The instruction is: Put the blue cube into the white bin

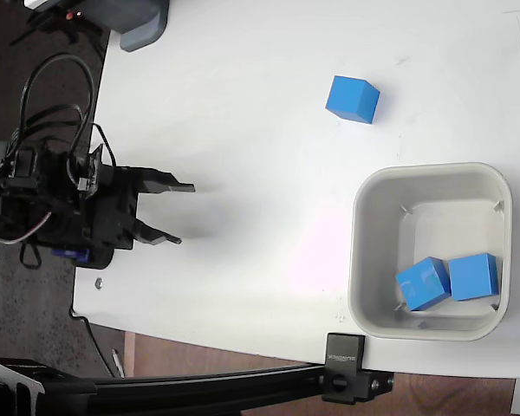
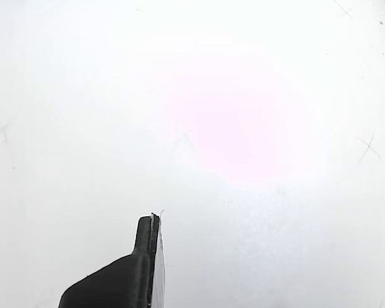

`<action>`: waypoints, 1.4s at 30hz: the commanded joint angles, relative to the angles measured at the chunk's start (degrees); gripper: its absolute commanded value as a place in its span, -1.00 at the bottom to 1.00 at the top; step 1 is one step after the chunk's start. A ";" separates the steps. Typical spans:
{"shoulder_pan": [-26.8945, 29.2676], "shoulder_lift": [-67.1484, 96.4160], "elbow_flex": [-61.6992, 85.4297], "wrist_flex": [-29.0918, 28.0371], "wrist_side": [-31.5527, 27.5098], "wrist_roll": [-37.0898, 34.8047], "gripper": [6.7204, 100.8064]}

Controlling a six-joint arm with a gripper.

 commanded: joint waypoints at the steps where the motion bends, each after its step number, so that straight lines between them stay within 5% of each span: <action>1: -0.44 1.32 -1.49 -0.88 0.62 0.09 0.98; 13: -0.18 1.32 -2.64 -0.62 0.70 0.35 0.98; 19: 1.41 -7.47 -14.94 2.90 2.64 -0.35 0.97; 24: 3.78 -23.12 -25.75 -2.37 1.85 0.62 0.98; 31: -3.78 -38.41 -34.72 -14.33 10.55 8.53 0.98; 42: -12.48 -59.77 -49.83 -20.65 15.47 19.16 0.98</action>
